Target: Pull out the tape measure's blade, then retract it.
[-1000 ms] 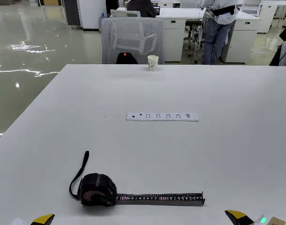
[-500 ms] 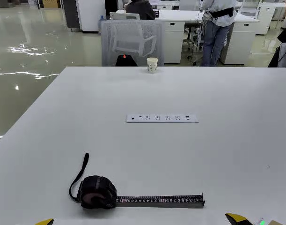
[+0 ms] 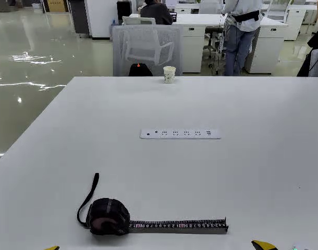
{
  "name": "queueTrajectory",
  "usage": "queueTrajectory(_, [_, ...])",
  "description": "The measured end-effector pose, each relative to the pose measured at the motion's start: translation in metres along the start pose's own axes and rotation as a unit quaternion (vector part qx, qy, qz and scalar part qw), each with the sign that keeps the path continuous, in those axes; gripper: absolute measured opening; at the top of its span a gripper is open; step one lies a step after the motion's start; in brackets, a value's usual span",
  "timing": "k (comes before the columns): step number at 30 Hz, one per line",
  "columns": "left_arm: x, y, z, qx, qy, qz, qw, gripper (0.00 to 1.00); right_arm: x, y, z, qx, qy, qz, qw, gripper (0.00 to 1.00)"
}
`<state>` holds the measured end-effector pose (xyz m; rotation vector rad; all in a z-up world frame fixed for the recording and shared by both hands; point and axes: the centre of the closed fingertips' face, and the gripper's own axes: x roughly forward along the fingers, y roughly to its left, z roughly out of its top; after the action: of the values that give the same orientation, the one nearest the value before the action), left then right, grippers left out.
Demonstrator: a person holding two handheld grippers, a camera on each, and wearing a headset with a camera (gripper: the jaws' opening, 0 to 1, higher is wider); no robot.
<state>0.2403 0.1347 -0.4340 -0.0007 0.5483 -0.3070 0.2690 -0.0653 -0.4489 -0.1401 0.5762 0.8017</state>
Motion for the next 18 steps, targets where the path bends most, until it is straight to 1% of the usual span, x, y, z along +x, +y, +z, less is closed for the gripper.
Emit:
queueTrajectory(7, [0.0010,-0.0006,-0.0001,-0.001,0.000,0.001,1.0000,0.99,-0.0005,-0.0010,-0.0005,0.001,-0.002,0.003,1.0000,0.99])
queueTrajectory(10, [0.0016,-0.0001,-0.0001,-0.002,0.000,0.006,1.0000,0.99,-0.0005,-0.0004,0.0004,0.004,-0.007,0.009,0.9999,0.99])
queueTrajectory(14, [0.0031,0.0007,0.0017,-0.008,-0.004,0.012,0.9999,0.99,0.0004,-0.0023,-0.0004,0.000,-0.005,0.012,0.9999,0.99])
queueTrajectory(18, [0.0060,0.0006,0.0025,-0.012,-0.003,0.012,0.9998,0.99,0.0012,-0.0060,0.0006,-0.001,-0.006,0.015,0.9999,0.98])
